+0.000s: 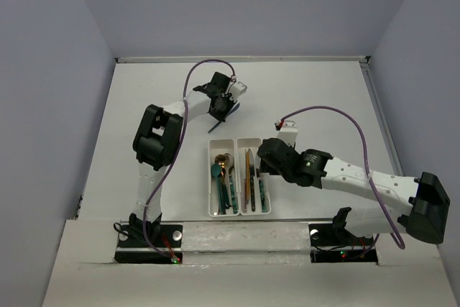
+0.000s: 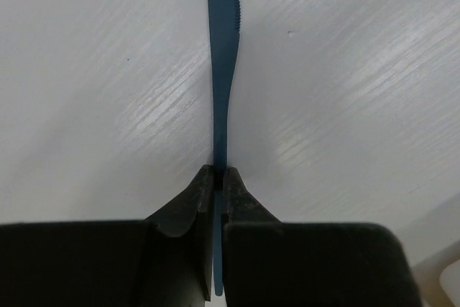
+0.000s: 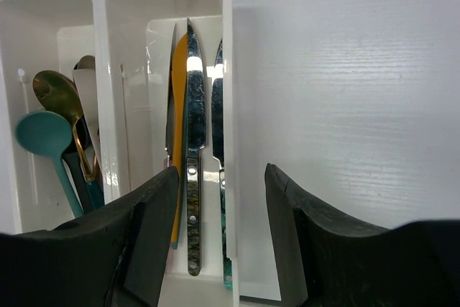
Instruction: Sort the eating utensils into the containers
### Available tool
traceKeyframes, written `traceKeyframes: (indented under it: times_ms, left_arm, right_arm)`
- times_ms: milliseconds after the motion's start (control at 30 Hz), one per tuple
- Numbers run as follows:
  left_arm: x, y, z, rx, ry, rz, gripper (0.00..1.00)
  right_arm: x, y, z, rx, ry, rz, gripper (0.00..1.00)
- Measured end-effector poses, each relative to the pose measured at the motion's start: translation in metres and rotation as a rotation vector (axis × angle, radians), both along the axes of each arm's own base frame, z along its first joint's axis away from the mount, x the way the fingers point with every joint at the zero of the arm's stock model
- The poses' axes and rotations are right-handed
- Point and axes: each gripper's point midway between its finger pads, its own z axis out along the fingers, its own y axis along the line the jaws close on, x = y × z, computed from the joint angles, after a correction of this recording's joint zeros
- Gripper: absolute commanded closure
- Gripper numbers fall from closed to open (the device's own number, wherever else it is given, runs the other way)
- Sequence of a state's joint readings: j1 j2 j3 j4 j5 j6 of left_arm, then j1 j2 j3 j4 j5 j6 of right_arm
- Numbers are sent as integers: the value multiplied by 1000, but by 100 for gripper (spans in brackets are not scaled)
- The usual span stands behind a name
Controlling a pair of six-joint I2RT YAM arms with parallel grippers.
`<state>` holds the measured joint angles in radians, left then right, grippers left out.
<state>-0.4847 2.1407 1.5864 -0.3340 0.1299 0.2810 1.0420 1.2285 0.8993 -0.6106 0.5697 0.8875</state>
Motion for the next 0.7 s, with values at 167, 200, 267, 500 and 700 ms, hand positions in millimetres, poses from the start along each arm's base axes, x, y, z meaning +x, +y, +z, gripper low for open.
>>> traceKeyframes:
  times_ms: [167, 200, 267, 500, 700]
  left_arm:
    - [8, 7, 1, -37, 3, 42, 100]
    - [10, 8, 1, -64, 8, 54, 100]
    - [14, 12, 3, -106, 14, 75, 100]
    - [22, 52, 20, -256, 29, 191, 100]
    - [27, 57, 83, -387, -75, 194, 100]
  right_arm:
    - [-1, -2, 2, 0, -1, 1, 43]
    - [-1, -2, 2, 0, 0, 1, 43]
    - [-1, -2, 2, -4, -1, 5, 43]
    - [-1, -2, 2, -18, -8, 22, 44]
    - [6, 6, 9, -8, -46, 56, 30]
